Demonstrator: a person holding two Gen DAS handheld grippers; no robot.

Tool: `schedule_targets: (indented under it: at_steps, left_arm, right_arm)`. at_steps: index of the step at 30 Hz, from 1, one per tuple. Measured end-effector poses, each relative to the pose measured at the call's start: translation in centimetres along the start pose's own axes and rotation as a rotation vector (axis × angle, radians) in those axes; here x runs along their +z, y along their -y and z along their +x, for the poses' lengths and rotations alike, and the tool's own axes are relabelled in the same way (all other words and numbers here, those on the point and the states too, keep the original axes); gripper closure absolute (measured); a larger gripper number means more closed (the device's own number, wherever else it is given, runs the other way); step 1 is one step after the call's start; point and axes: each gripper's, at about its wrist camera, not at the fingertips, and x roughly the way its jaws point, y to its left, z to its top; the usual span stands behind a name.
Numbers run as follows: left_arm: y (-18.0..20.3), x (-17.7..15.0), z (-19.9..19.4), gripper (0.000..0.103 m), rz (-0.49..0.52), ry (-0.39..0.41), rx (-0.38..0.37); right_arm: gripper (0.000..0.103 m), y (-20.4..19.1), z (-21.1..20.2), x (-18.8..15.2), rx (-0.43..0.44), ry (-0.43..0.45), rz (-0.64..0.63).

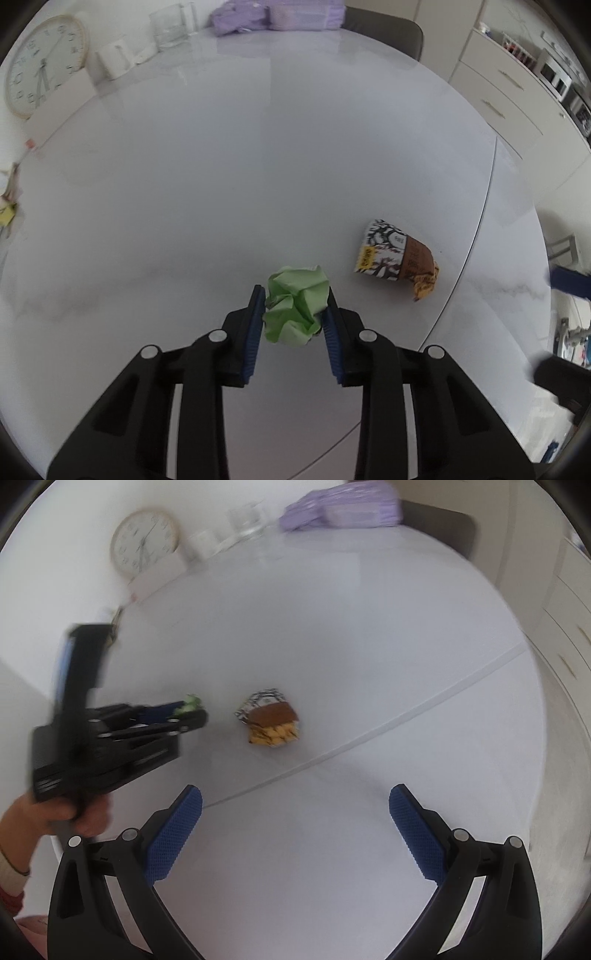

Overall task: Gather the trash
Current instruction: 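Grasp the green crumpled wrapper with the left tool while the right tool grasps the snack bar packet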

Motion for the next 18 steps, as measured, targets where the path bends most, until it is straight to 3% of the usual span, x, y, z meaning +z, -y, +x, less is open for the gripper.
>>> schedule_targets:
  at_steps: [8, 14, 18]
  left_arm:
    - [-3.1, -3.3, -4.0, 0.073, -0.119, -0.012, -0.001]
    - [-4.0, -4.7, -4.2, 0.073, -0.153, -0.027, -0.029]
    - [-4.1, -4.6, -4.0, 0.073, -0.162, -0.033, -0.032]
  right_arm:
    - [0.003, -2.2, 7.3, 5.6, -0.007, -0.094, -0.216]
    - [0.032, -2.7, 9.8, 6.5, -0.025, -0.175, -0.280]
    - [0.064, -3.4, 9.8, 6.8, -0.046, -0.180, -0.343]
